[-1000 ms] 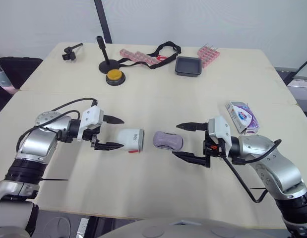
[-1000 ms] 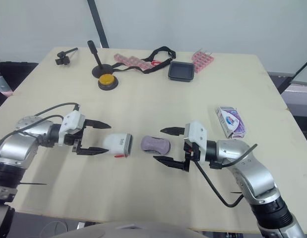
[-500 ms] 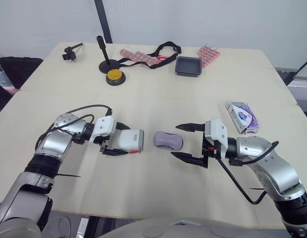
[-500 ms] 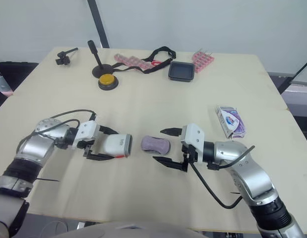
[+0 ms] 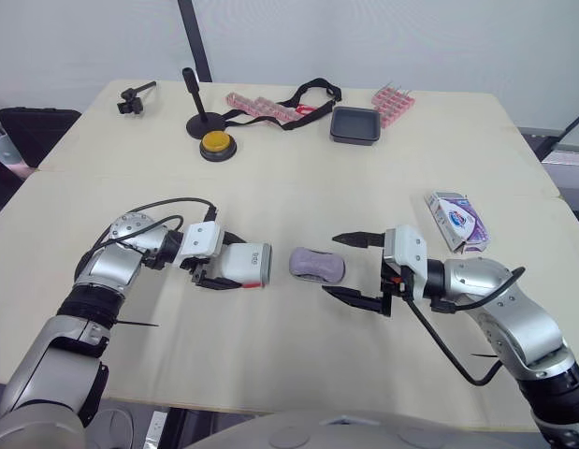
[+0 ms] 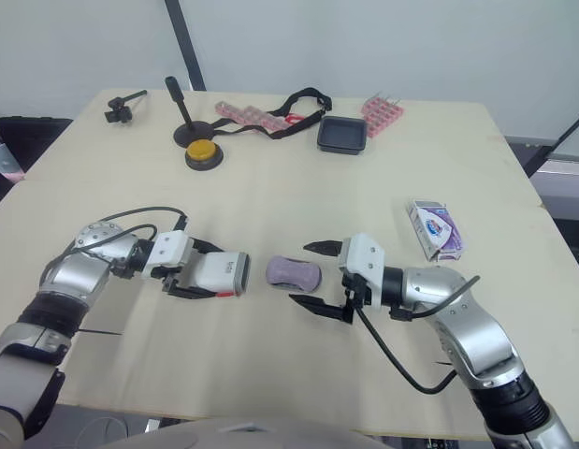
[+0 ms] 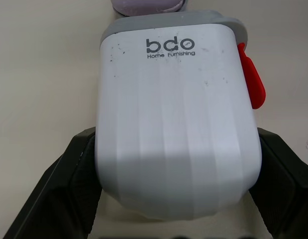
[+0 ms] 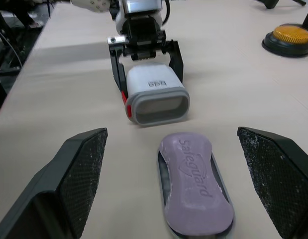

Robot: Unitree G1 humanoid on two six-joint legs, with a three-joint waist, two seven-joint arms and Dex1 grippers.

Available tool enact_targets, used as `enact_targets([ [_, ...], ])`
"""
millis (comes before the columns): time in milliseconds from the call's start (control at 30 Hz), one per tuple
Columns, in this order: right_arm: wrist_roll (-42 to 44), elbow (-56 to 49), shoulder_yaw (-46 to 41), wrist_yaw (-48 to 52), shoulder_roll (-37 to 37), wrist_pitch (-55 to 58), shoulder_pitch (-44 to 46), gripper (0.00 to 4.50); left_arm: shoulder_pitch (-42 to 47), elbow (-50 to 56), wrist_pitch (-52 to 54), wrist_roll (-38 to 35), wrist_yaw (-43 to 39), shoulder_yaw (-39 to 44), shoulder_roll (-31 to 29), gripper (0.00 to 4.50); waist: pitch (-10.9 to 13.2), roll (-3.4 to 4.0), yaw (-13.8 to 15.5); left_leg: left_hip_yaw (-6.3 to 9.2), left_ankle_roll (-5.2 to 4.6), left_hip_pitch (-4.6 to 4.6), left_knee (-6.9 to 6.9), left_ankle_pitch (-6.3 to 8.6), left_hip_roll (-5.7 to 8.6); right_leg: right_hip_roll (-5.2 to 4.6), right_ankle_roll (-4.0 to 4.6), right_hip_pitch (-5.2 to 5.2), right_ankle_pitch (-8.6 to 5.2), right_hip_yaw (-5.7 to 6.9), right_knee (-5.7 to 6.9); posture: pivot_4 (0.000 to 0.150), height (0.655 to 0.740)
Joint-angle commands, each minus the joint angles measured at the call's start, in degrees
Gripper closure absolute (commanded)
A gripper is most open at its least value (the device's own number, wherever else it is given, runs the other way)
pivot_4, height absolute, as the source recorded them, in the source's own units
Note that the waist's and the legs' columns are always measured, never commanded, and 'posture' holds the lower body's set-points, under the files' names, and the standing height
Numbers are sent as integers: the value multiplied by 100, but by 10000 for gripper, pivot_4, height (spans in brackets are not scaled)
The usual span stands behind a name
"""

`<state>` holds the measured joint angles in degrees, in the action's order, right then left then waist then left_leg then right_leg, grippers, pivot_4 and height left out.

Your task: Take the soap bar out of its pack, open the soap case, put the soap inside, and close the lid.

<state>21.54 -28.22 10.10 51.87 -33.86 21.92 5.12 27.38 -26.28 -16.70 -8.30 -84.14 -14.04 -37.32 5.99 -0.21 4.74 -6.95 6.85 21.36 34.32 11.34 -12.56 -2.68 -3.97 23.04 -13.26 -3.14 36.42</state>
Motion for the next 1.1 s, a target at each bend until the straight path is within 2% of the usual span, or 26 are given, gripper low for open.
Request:
enact_targets([
  [33,-270,-95,230,-157,-251,647,423,0,-18,217,90,-84,-9,145,-121,10347,0,0,-14,0,0,-1,0,0,0,1,0,0,0,0,1,1500,7395],
  [300,-490,38,943,-88,-652,2238,1650,0,-331,956,422,-228,194,307,-311,10347,0,0,2,0,1,-3,-2,0,-1,5,0,0,0,-1,0,1500,7395],
  [667,-825,490,1510,152,-734,2332,2188,0,-899,1830,817,-300,614,435,-352,10347,1,1,25,0,2,-3,-1,0,-2,3,0,0,0,1,1,1500,7395],
  [1100,-1192,664,2027,145,-404,2423,2393,0,-1064,1995,888,-339,777,455,-423,10347,1,1,11,0,2,-3,-1,0,-2,5,0,0,0,1,1,1500,7395],
])
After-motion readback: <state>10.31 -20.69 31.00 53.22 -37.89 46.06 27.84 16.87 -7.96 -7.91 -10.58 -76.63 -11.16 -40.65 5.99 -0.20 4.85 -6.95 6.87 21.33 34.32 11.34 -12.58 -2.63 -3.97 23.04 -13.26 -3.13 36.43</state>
